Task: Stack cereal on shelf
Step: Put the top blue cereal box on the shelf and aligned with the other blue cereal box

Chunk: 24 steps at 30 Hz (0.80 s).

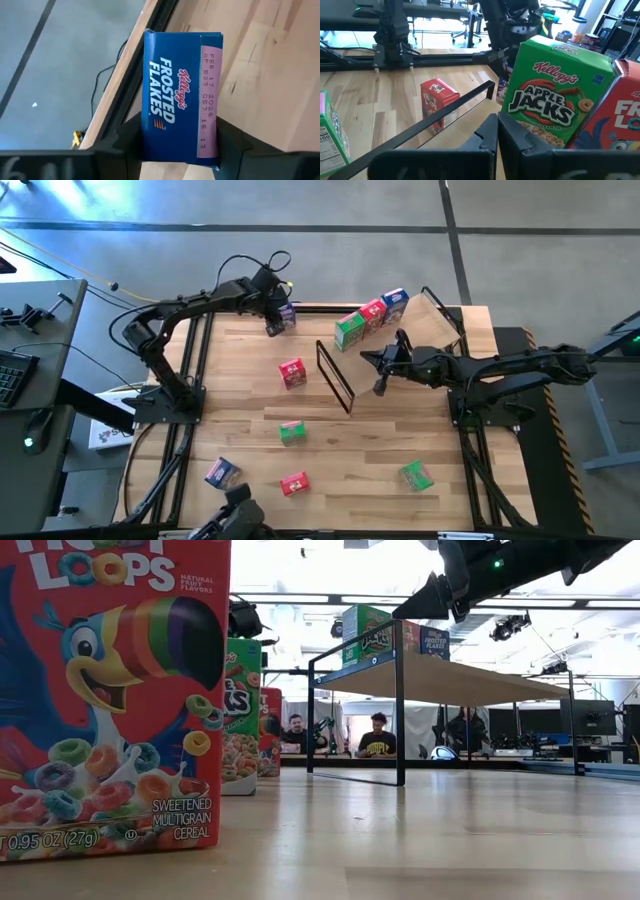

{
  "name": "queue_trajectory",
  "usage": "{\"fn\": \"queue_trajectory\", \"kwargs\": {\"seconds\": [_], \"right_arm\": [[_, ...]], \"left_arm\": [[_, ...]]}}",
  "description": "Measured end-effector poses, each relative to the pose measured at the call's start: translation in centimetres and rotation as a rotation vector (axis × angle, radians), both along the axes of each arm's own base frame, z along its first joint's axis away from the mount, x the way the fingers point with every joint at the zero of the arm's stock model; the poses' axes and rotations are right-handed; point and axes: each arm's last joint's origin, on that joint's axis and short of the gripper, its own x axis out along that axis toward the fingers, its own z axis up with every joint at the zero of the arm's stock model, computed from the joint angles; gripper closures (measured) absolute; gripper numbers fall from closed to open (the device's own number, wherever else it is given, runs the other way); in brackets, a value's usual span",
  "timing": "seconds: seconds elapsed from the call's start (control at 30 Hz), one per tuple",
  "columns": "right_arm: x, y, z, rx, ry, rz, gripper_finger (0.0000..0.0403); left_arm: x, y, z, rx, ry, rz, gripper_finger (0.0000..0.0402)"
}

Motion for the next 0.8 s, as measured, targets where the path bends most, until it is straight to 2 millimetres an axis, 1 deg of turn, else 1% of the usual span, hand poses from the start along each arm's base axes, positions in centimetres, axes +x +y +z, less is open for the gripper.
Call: {"fn": "queue_trajectory", "kwargs": {"seconds": [0.07, 0.17, 0.3, 0.43, 0.53, 0.63, 0.8], "right_arm": [[0.0, 0.0, 0.0, 0.005, -0.002, 0.002, 0.0403], [0.0, 0.0, 0.0, 0.007, -0.002, 0.013, 0.0403], [0.0, 0.0, 0.1, 0.007, -0.004, 0.017, 0.0403], [-0.5, 0.3, 0.4, -0.005, 0.0, 0.032, 0.0403], [-1.3, 0.7, 1.0, -0.008, -0.005, 0.054, 0.0403], [-2.3, 1.4, 1.7, -0.011, -0.024, 0.073, 0.0403], [-4.3, 2.5, 2.9, -0.005, -0.058, 0.097, 0.0403]], "left_arm": [[-0.3, -0.3, 1.0, 0.022, -0.012, -0.011, 0.0245], [-1.2, -1.2, 3.1, 0.054, -0.042, -0.012, 0.0245], [-2.7, -3.6, 6.7, 0.095, -0.092, -0.024, 0.0245], [-4.0, -7.4, 10.2, 0.13, -0.178, -0.053, 0.0245], [-4.5, -10.7, 12.2, 0.128, -0.257, -0.109, 0.0245], [-4.2, -14.1, 13.4, 0.095, -0.343, -0.186, 0.0245], [-2.6, -18.9, 14.8, 0.008, -0.431, -0.311, 0.0245]]}}
